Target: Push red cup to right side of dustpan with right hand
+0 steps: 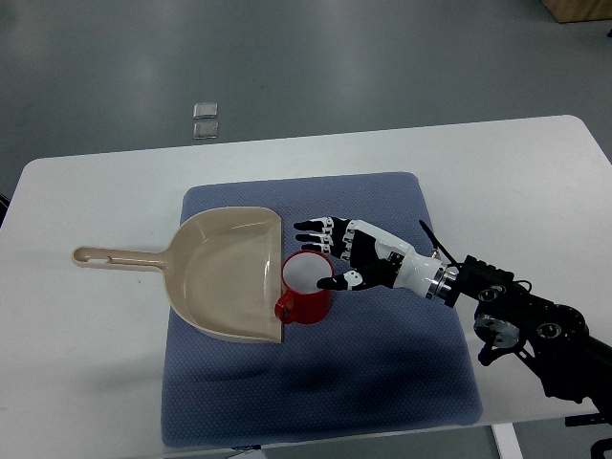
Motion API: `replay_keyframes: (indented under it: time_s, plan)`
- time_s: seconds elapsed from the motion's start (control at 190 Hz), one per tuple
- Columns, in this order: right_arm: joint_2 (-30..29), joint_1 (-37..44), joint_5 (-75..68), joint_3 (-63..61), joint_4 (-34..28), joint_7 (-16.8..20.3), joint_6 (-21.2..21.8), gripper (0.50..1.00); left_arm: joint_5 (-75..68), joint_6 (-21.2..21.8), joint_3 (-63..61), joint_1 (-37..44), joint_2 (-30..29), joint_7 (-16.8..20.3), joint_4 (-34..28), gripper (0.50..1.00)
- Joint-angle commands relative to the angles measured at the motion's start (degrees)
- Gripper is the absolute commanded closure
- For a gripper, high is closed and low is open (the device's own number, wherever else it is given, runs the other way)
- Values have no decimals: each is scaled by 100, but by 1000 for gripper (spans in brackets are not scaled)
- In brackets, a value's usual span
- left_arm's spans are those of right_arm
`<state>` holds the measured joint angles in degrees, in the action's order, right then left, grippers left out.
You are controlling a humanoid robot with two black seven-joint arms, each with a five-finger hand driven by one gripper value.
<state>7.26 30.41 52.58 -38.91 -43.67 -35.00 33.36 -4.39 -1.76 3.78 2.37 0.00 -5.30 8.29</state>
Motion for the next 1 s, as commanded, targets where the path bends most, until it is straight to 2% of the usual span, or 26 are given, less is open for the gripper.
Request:
replay_keyframes:
  time_s: [0.0,0.19,0.279,0.437,0.743,0.806,0.89,0.996]
  plan:
    - [92,62,-11,-99,-1,0,39,564,0,0,0,1,0,2,6,500]
    - [338,299,-37,-486,25,28,164,566,0,0,0,1,0,-7,-2,500]
    - [478,440,-55,-635,113,669,164,564,0,0,0,1,0,2,-2,500]
    - [505,633,-292,-934,394,1593,164,566,0,0,0,1,0,2,-2,500]
    - [724,1081,-1926,-952,649,3280,164,566,0,0,0,1,0,2,6,500]
    - [724,1160,-2313,-943,737,3570,164,566,0,0,0,1,0,2,-2,500]
    - [689,1257,-2788,-899,895,3781,162,566,0,0,0,1,0,2,-2,500]
    - [628,1354,-3561,-908,1106,4159,-312,566,0,0,0,1,0,2,-2,500]
